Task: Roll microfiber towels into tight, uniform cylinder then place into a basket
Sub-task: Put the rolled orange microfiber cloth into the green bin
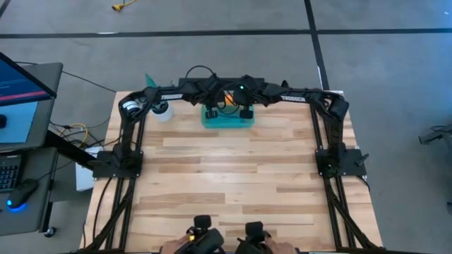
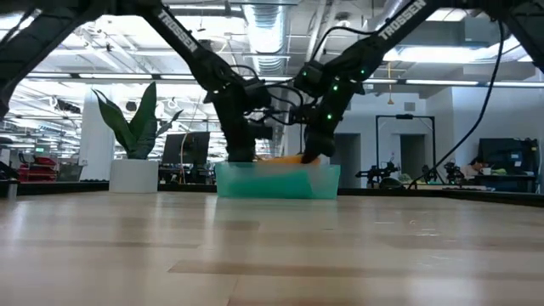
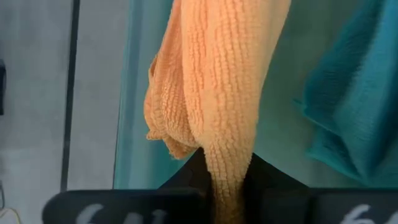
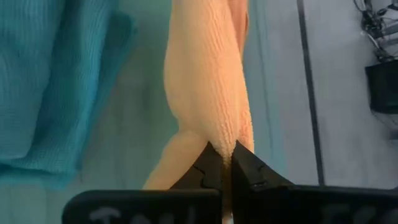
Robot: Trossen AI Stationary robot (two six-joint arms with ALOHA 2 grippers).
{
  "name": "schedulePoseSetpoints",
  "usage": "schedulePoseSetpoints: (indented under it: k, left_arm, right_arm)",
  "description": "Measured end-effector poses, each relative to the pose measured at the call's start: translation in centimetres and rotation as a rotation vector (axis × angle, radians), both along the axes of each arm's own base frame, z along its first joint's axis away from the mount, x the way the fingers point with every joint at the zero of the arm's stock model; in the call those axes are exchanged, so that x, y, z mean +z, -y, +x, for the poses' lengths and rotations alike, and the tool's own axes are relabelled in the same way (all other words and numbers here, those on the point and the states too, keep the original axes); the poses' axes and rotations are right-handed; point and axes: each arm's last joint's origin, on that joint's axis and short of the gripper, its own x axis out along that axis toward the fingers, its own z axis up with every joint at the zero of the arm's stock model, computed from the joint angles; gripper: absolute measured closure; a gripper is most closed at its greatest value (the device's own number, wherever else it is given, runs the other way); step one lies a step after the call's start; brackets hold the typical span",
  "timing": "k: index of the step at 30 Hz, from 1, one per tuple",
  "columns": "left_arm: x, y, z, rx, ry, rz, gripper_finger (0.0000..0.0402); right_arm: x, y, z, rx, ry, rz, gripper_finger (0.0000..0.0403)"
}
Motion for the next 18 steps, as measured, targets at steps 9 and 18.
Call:
schedulePoseSetpoints:
  k: [9, 18]
  left_arm:
    - [-0.7, -0.3, 0.2, 0.000, -0.009, -0.021, 0.0377]
    - [-0.8, 0.0, 0.0, -0.011, -0.046, -0.028, 0.0326]
  right_arm:
    - [-0.6, 0.9, 0.1, 0.003, -0.025, 0.002, 0.0375]
    - [-0.7, -0.3, 0.6, 0.031, -0.060, 0.009, 0.0367]
